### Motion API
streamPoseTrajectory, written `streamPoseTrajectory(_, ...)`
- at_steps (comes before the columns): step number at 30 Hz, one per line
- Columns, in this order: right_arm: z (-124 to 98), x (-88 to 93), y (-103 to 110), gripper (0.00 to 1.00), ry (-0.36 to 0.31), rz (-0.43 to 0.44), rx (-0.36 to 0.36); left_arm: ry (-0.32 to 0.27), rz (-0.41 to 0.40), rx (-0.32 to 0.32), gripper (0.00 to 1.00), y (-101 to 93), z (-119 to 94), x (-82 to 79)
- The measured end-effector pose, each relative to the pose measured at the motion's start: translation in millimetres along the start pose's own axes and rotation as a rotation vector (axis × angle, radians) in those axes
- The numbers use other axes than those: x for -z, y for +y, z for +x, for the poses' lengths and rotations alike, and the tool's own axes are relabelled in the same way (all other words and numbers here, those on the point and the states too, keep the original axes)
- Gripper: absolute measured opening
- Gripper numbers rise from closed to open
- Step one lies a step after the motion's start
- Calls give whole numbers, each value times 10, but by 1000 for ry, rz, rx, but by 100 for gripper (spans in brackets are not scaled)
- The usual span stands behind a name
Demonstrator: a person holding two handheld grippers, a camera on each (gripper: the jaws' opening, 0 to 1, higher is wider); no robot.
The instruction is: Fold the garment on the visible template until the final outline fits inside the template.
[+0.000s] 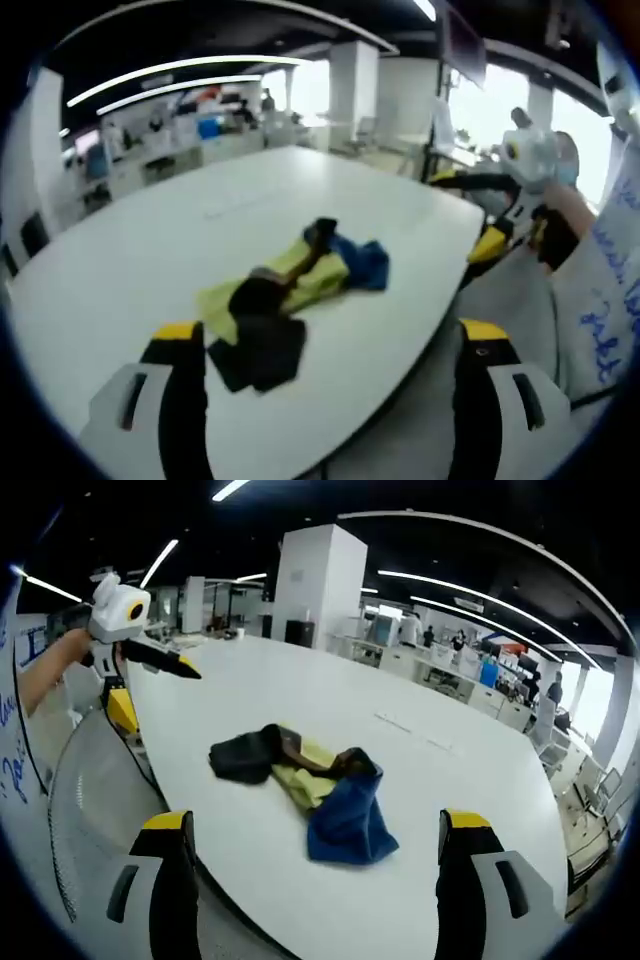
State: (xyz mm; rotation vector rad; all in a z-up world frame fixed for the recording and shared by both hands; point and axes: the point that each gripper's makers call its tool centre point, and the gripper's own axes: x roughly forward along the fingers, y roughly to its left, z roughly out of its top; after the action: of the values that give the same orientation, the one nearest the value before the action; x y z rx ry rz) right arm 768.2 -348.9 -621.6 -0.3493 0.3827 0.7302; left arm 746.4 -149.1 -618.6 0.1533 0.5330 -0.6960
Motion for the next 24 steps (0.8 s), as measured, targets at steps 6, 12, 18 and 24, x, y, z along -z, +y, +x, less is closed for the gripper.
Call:
streamPoseTrajectory(6,-3,2,8,100,-2,4,-1,4,2,2,100,-5,-1,14)
streamPoseTrajectory(12,5,7,9,100,4,0,-4,3,0,0,100,-10,-3,18)
streamPoseTrajectory(18,17,0,14,100,3,2,-8,3,-5,4,100,-12,-8,25)
streamPoseTrajectory(24,21,0,13,100,5,1,-7,10,2,5,100,-13,1,26)
